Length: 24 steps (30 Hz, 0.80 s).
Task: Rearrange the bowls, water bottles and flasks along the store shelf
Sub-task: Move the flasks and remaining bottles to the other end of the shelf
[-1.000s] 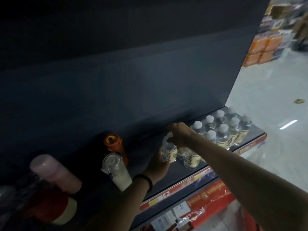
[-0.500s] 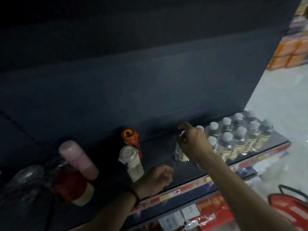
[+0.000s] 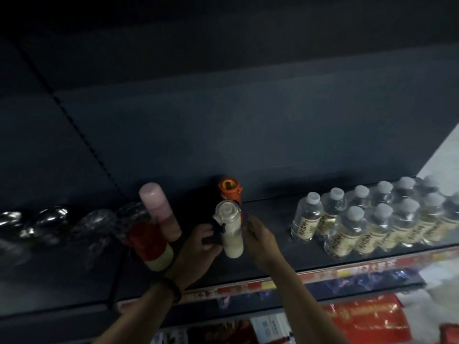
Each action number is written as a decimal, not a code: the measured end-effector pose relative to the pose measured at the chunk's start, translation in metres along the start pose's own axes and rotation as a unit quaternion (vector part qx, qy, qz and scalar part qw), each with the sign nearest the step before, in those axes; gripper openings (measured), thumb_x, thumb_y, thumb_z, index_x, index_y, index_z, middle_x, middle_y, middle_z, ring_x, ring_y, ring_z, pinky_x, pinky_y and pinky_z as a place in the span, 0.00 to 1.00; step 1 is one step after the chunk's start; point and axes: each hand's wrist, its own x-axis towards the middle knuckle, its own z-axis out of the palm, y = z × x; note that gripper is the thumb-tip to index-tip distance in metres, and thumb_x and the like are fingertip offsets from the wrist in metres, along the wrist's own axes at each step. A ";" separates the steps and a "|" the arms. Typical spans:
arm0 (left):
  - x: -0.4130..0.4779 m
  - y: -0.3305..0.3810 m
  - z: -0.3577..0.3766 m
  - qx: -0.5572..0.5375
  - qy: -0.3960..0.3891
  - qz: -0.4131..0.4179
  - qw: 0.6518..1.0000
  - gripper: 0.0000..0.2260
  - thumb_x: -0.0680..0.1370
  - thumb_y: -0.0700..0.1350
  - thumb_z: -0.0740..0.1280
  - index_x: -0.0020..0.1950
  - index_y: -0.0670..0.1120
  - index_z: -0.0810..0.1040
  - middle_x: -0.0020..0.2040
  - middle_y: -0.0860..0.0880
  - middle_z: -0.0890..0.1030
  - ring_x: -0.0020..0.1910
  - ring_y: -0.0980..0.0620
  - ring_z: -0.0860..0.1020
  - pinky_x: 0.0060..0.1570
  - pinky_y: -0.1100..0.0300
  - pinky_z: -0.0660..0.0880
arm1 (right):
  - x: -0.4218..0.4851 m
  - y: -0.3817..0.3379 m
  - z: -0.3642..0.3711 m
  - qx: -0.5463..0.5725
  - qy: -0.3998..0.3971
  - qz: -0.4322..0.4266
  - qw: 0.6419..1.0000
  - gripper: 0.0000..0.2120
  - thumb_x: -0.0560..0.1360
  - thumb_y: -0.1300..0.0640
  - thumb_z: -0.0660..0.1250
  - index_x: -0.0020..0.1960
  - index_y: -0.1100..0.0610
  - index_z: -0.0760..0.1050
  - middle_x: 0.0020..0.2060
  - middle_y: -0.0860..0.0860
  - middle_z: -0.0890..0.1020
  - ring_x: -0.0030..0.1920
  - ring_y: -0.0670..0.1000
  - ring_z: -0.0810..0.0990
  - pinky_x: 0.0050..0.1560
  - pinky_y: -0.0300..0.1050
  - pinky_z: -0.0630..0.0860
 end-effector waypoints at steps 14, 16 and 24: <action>-0.023 0.000 -0.011 -0.072 0.021 0.049 0.996 0.23 0.79 0.35 0.75 0.71 0.51 0.77 0.62 0.52 0.85 0.64 0.55 0.83 0.61 0.60 0.82 | -0.025 -0.007 0.023 0.114 0.009 -0.029 0.993 0.14 0.78 0.56 0.77 0.60 0.49 0.78 0.50 0.40 0.88 0.51 0.40 0.86 0.48 0.34 0.79; -0.033 -0.008 -0.019 -0.076 0.035 0.043 0.996 0.27 0.77 0.35 0.77 0.73 0.50 0.74 0.66 0.51 0.83 0.64 0.56 0.82 0.62 0.60 0.81 | -0.034 -0.019 0.031 0.099 -0.005 -0.044 0.994 0.15 0.80 0.57 0.75 0.64 0.50 0.78 0.52 0.39 0.87 0.53 0.40 0.86 0.52 0.37 0.81; -0.099 -0.012 -0.105 -0.134 0.067 0.117 0.982 0.28 0.74 0.37 0.81 0.71 0.53 0.78 0.62 0.53 0.87 0.61 0.53 0.86 0.60 0.54 0.84 | -0.086 -0.122 0.099 0.072 0.030 -0.082 0.994 0.18 0.69 0.50 0.84 0.52 0.42 0.78 0.45 0.41 0.87 0.46 0.41 0.85 0.45 0.42 0.80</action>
